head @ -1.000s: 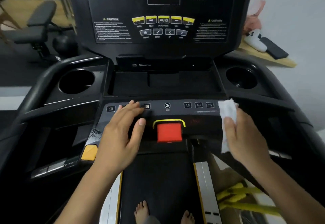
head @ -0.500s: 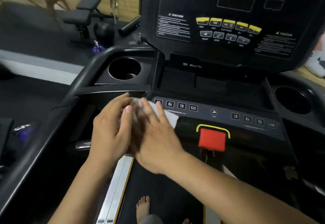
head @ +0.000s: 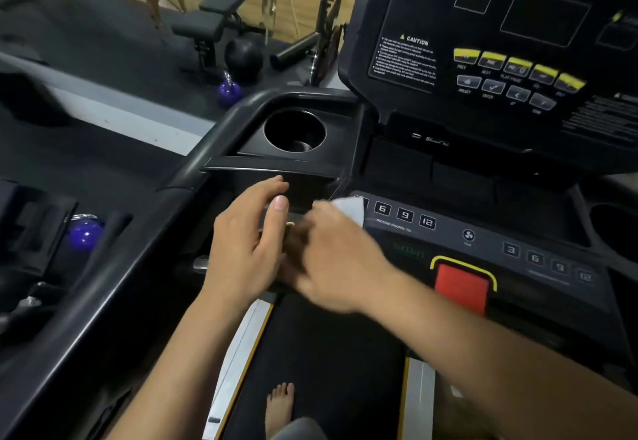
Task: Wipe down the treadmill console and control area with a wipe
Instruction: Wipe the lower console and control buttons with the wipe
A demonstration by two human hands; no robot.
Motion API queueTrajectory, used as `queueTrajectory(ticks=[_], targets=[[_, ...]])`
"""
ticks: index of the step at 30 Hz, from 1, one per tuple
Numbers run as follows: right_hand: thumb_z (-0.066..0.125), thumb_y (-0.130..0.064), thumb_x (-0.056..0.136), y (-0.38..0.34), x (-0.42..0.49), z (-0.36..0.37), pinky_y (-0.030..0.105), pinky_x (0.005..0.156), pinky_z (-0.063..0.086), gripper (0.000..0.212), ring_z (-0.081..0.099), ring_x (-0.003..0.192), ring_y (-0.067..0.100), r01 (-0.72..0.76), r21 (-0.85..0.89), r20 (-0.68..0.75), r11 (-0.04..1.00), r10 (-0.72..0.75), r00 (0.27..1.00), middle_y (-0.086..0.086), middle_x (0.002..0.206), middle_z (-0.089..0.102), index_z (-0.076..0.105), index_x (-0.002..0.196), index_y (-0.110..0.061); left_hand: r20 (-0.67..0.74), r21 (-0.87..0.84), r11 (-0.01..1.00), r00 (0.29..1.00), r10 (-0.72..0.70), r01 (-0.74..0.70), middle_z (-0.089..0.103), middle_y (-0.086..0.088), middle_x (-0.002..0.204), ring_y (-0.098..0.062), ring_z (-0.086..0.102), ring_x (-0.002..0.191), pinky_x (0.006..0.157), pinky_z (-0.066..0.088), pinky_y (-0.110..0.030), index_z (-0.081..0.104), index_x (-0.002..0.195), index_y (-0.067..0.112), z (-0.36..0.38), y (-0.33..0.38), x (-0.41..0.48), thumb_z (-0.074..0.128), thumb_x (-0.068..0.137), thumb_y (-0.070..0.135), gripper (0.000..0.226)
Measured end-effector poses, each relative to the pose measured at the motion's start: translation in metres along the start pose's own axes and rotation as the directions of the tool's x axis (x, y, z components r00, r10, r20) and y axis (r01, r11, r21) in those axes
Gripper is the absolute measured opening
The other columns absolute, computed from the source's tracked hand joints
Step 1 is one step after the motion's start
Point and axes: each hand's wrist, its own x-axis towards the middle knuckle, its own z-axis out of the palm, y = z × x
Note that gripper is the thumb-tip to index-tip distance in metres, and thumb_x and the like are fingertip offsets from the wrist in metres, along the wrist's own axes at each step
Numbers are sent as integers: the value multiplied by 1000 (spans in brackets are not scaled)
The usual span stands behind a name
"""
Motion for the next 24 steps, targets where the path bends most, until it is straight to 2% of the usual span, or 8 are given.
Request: queueTrajectory(ticks=[3, 7, 10, 13, 17, 20, 22, 24], targets=[[38, -49, 94, 1, -25, 11, 49, 117, 16, 51, 42, 129, 27, 90, 42, -67, 995, -87, 994, 6, 125, 58, 55, 128, -15, -3, 8, 1000, 1000, -4, 4, 68, -2, 122, -5, 59, 114, 98, 40, -12, 66, 119, 7, 1, -4, -3, 40, 98, 33, 42], [29, -46, 93, 30, -32, 7, 49, 120, 10, 64, 9, 150, 23, -133, 44, -39, 990, 134, 990, 6, 160, 24, 32, 149, -15, 182, -21, 997, 981, 71, -69, 57, -3, 139, -5, 48, 131, 109, 35, -18, 60, 129, 9, 16, 8, -10, 41, 97, 33, 44], [23, -36, 88, 24, -45, 5, 49, 120, 5, 73, -11, 149, 21, -207, 58, -4, 977, 208, 978, 8, 163, 1, 0, 154, -14, 415, 36, 989, 902, 116, -143, 22, -1, 163, -5, 14, 150, 120, 18, -26, 29, 154, 13, 35, 19, -23, 32, 100, 44, 62], [24, -38, 95, 19, -71, 4, 44, 122, 1, 68, -19, 147, 15, -247, 134, -20, 960, 252, 967, 5, 162, -12, 0, 155, -17, 476, 202, 925, 858, 196, -323, 11, -3, 164, -11, 0, 152, 123, 10, -32, 18, 156, 12, 39, 13, -38, 20, 104, 49, 64], [36, -48, 97, 10, -97, 9, 37, 119, 4, 66, 3, 150, 17, -314, 152, -66, 937, 327, 943, 6, 162, 12, 23, 153, -15, 503, 303, 897, 854, 137, -322, 7, -3, 165, -19, 2, 152, 123, 13, -37, 15, 155, 14, 46, 1, -29, 13, 104, 47, 61], [25, -54, 96, 19, -92, 11, 35, 119, -4, 72, 0, 149, 18, -400, 116, -42, 909, 407, 913, 8, 162, 9, 18, 153, -11, 536, 315, 877, 831, 150, -362, 10, -11, 164, -23, 3, 151, 122, 19, -44, 19, 155, 6, 64, 14, -5, 15, 103, 40, 61], [16, -54, 94, 32, -88, 6, 35, 120, -7, 72, -6, 149, 18, -448, 129, -48, 885, 456, 888, 8, 163, 4, 13, 153, -13, 526, 322, 887, 842, 123, -331, 16, -16, 163, -24, 18, 149, 116, 31, -38, 27, 153, 5, 69, 27, 5, 26, 103, 33, 57], [16, -53, 93, 36, -83, 3, 40, 121, -3, 73, -8, 149, 20, -439, 153, -58, 885, 452, 890, 7, 163, 3, 13, 154, -13, 505, 365, 901, 863, 18, -233, 15, -13, 164, -31, 47, 134, 91, 47, -36, 29, 154, 17, 64, 32, 9, 33, 102, 31, 54]])
